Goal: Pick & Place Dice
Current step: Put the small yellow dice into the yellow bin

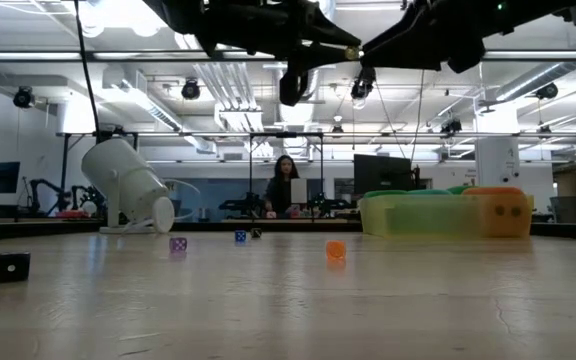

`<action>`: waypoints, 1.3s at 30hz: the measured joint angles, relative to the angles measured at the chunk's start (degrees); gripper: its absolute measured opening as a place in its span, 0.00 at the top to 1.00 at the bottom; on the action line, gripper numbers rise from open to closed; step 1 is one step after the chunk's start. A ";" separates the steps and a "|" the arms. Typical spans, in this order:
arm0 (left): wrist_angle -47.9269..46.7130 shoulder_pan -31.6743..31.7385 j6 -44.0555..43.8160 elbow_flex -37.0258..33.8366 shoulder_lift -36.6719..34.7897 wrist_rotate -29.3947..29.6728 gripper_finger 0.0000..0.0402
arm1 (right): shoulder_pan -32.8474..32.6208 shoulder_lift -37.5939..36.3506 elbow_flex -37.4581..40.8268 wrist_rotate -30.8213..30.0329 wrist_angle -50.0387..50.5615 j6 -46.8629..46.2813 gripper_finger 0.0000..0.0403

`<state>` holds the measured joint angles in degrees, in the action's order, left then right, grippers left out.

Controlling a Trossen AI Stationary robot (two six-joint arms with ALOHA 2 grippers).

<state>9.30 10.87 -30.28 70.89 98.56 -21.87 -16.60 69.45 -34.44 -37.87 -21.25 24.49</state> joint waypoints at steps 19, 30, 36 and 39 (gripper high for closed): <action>1.64 -0.02 -3.23 0.00 0.00 1.29 0.85 | 0.00 -0.07 -0.02 0.82 -3.64 1.18 0.01; 1.33 -0.04 -3.23 0.00 0.00 0.88 0.85 | 0.00 -0.07 -0.02 0.47 -3.55 1.24 0.01; 1.13 -0.04 -3.23 0.00 0.00 0.83 0.85 | 0.00 -0.07 -0.02 0.42 -3.61 1.21 0.06; 1.01 -0.04 -3.23 0.00 0.00 0.71 0.85 | 0.00 -0.07 -0.02 0.37 -3.66 1.48 0.13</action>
<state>10.31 10.83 -33.52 70.89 98.56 -21.16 -16.60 69.38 -34.46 -37.51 -24.91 25.98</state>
